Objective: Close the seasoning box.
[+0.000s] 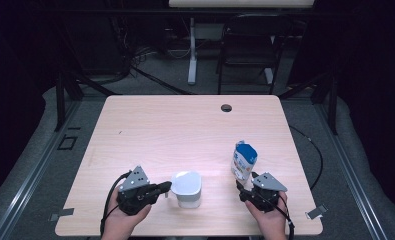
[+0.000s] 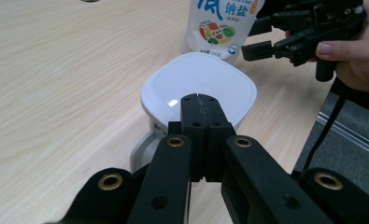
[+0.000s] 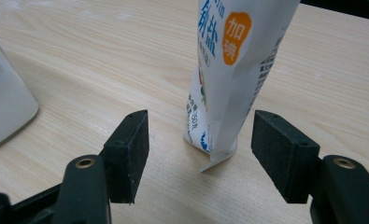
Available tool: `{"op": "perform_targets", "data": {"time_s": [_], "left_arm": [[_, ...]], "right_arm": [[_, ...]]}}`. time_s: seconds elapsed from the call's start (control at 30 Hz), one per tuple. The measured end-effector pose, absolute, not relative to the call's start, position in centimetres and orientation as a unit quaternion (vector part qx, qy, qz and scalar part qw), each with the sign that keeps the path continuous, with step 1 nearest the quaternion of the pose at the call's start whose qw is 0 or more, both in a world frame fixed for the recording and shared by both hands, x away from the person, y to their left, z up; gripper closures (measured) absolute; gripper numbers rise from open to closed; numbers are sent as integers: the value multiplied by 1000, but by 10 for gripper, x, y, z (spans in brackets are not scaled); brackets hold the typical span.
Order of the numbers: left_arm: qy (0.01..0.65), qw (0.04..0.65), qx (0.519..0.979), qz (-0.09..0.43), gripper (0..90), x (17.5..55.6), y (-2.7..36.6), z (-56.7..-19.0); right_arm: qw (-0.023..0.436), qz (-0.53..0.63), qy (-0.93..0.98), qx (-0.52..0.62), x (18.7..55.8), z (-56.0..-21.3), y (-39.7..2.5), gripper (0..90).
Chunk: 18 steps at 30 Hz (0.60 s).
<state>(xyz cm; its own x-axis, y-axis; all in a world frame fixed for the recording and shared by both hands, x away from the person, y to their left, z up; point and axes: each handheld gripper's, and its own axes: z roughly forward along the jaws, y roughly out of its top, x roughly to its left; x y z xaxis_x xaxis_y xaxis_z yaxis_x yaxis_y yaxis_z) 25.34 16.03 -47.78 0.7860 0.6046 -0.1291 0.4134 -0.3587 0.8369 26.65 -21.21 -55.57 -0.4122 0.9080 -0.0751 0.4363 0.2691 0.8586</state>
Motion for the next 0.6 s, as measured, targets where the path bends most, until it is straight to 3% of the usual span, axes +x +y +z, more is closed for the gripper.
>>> {"op": "perform_targets", "data": {"time_s": [0.6], "left_arm": [[388,456,790,128,900,269,212,-497]], "right_arm": [[299,398,740,452,265,-555,-212,368]]}}
